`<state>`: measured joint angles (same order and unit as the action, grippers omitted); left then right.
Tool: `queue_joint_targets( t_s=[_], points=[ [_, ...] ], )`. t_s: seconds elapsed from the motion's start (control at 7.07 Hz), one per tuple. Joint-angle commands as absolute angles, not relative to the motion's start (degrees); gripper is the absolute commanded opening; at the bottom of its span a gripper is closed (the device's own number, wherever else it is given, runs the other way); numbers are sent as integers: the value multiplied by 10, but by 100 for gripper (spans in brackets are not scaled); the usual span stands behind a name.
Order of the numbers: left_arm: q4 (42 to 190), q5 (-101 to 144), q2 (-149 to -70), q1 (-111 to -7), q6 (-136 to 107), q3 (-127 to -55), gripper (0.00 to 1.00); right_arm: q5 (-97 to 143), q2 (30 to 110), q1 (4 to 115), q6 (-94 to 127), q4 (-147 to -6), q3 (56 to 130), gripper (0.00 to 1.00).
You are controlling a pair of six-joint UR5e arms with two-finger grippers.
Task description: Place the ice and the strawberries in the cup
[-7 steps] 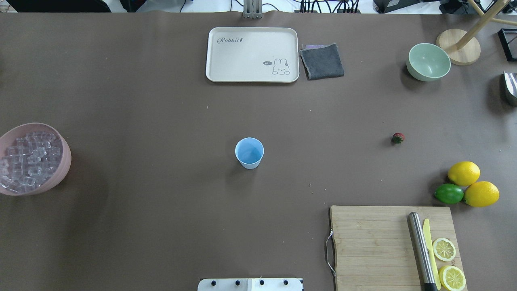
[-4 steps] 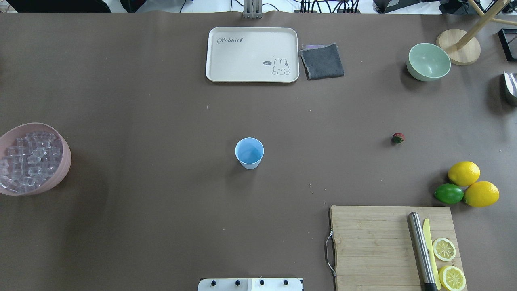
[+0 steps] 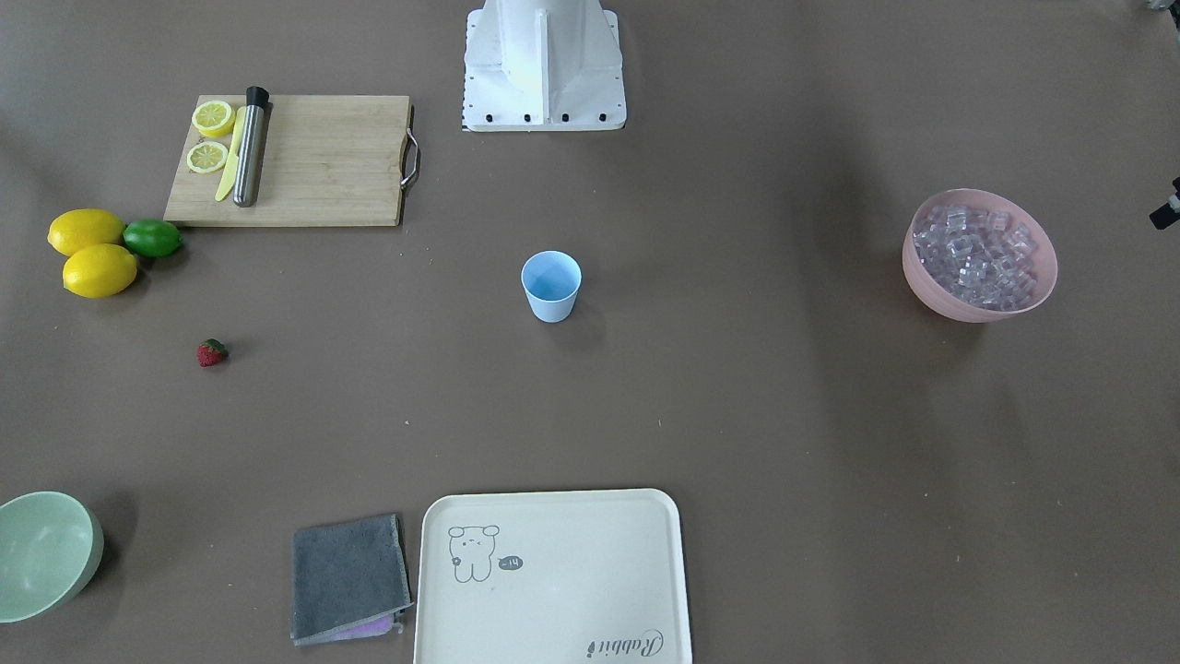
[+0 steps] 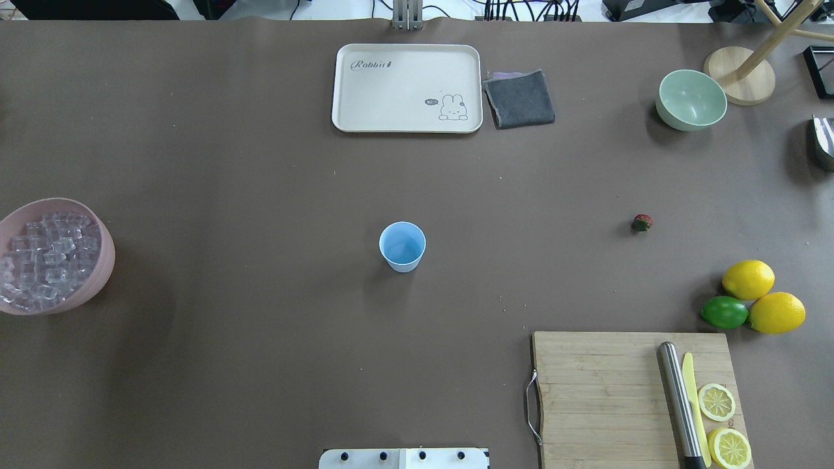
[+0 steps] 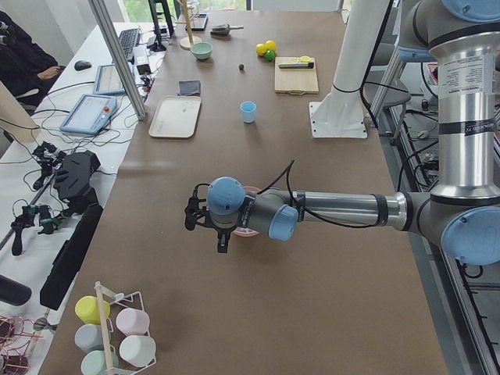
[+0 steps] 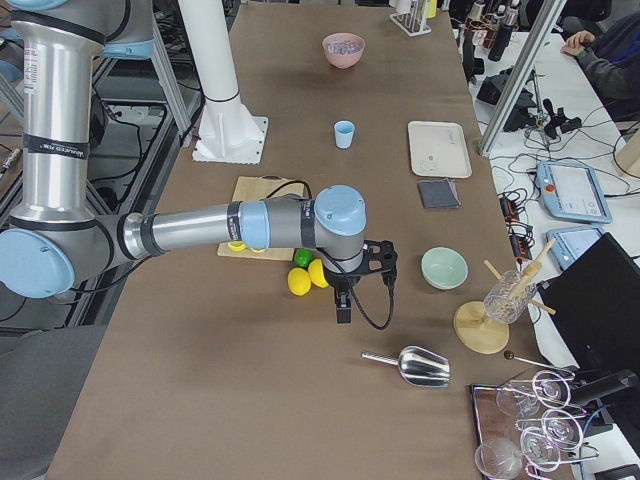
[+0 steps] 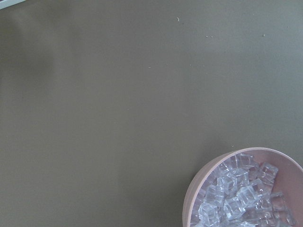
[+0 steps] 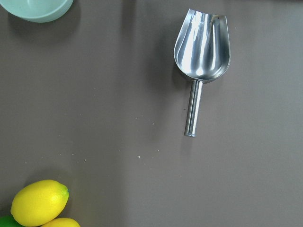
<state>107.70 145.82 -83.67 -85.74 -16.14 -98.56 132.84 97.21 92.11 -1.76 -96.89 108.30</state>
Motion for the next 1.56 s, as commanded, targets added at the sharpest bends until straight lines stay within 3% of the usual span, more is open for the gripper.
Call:
queue_joint_targets(
  t_s=[0.0, 0.28, 0.71, 1.13, 1.27, 1.42],
  points=[
    [1078, 1371, -839, -799, -232, -1045, 98, 1328, 972, 921, -18, -969, 1081, 100],
    [1080, 1362, -848, -754, -277, -1056, 98, 1326, 972, 921, -18, -968, 1080, 100],
    [1144, 1221, -845, -587, -460, -1078, 98, 1326, 973, 920, -18, -967, 1075, 100],
    [1232, 1219, -810, -548, -463, -1046, 98, 1326, 973, 920, -18, -966, 1071, 100],
    [1238, 1218, -810, -547, -456, -1029, 96, 1326, 975, 921, -18, -966, 1071, 100],
    [1237, 1219, -811, -547, -455, -1030, 85, 1326, 976, 921, -18, -966, 1072, 100]
  ],
)
